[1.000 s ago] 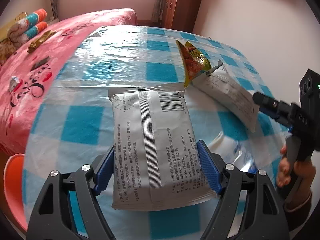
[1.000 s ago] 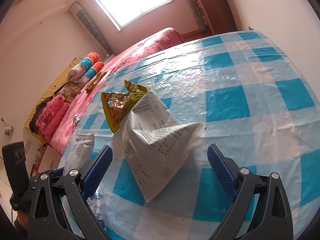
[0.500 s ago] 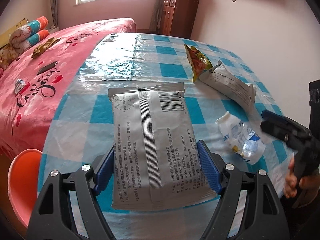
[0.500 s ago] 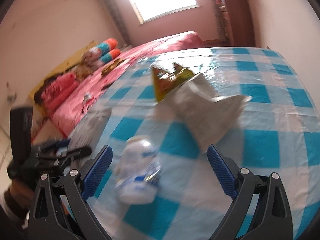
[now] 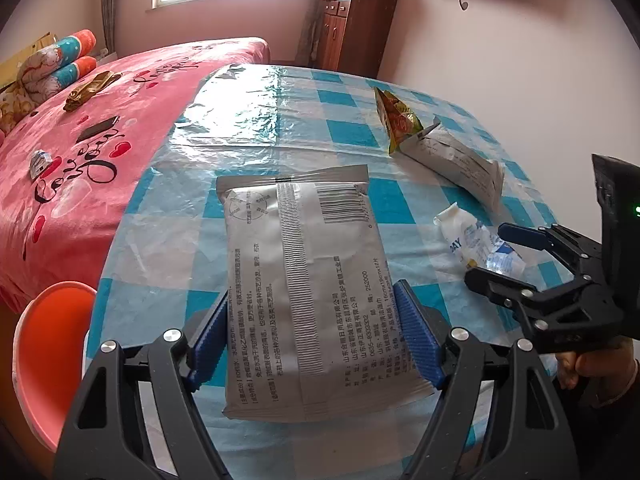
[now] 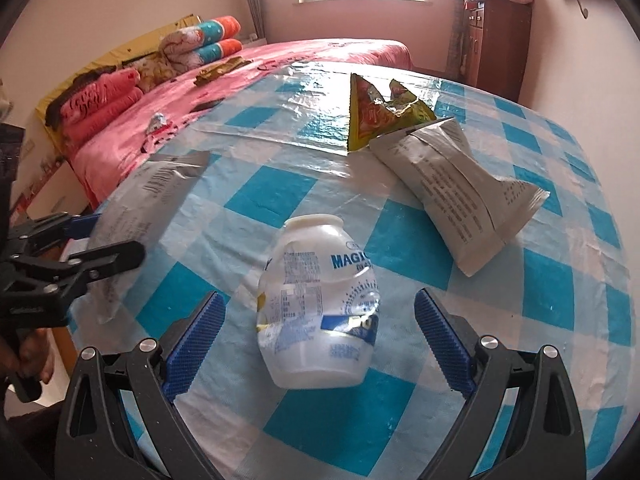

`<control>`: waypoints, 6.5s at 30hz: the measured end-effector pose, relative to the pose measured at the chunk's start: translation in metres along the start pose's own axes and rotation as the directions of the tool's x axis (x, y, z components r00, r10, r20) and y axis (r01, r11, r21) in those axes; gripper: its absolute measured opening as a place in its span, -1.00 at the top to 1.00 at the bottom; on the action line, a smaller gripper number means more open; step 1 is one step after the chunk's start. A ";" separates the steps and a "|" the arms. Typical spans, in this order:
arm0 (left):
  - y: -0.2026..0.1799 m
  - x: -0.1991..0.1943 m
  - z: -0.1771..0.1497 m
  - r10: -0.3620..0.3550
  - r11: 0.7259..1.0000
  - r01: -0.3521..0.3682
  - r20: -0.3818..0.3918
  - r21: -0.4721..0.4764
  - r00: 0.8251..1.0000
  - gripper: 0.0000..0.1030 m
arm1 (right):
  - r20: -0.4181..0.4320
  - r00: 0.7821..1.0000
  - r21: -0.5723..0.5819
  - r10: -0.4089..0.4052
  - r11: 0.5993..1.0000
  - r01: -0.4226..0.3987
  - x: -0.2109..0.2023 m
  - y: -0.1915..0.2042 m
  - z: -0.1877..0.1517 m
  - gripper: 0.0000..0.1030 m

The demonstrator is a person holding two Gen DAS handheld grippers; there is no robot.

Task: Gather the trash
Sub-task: 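Lift the grey bag with the left tool while the right tool reaches toward the white plastic bottle, then close the right tool around the white MAGICDAY bottle and lift it, then carry the grey bag and white bottle over the orange bucket with both tools, then open both tools over the orange bucket to drop bag and bottle, then move both open tools back over the snack packet and paper bag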

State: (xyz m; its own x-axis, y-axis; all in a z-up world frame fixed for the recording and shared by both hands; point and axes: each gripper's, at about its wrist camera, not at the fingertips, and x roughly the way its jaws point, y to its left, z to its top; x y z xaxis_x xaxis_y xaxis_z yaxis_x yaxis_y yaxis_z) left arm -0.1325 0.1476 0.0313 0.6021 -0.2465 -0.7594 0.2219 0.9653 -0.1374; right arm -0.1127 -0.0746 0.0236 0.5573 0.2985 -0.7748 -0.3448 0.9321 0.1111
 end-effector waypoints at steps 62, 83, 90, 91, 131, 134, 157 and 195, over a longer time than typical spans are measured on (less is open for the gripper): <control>0.168 -0.100 -0.065 0.262 0.916 -0.225 0.068 -0.333 0.963 -0.51 | -0.120 0.936 -0.169 0.332 0.922 -0.349 0.014 0.172 0.067 -0.21; 0.241 -0.075 -0.111 0.358 0.812 -0.349 -0.073 -0.468 0.931 -0.51 | -0.244 0.854 -0.316 0.461 0.794 -0.519 0.070 0.312 0.097 -0.22; 0.244 -0.064 -0.114 0.356 0.803 -0.361 -0.105 -0.474 0.929 -0.52 | -0.275 0.849 -0.307 0.451 0.796 -0.522 0.085 0.324 0.093 -0.32; 0.245 -0.062 -0.114 0.370 0.796 -0.379 -0.116 -0.473 0.922 -0.53 | -0.271 0.854 -0.301 0.444 0.804 -0.513 0.086 0.322 0.092 -0.51; 0.153 -0.082 -0.035 0.396 0.874 -0.374 0.011 -0.310 0.918 -0.70 | 0.065 0.953 -0.133 0.297 0.949 -0.286 -0.010 0.155 0.075 -0.83; 0.142 -0.081 -0.029 0.386 0.887 -0.364 0.023 -0.286 0.922 -0.71 | 0.079 0.953 -0.112 0.291 0.953 -0.282 -0.016 0.145 0.073 -0.83; 0.055 -0.065 -0.007 0.296 0.953 -0.289 0.061 -0.095 0.953 -0.81 | 0.158 0.966 -0.008 0.203 0.979 -0.205 -0.051 0.082 0.052 -0.83; -0.035 -0.026 0.011 0.273 0.954 -0.274 0.027 0.121 0.962 -0.81 | 0.199 0.976 0.148 0.093 0.981 -0.123 -0.069 -0.022 0.008 -0.83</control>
State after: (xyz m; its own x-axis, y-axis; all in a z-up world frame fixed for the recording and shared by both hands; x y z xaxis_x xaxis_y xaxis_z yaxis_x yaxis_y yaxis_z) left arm -0.1480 0.1192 0.0628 0.6600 0.0238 -0.7509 0.1394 0.9782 0.1536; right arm -0.1375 -0.1144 0.0793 0.6623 0.4185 -0.6215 -0.2951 0.9081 0.2970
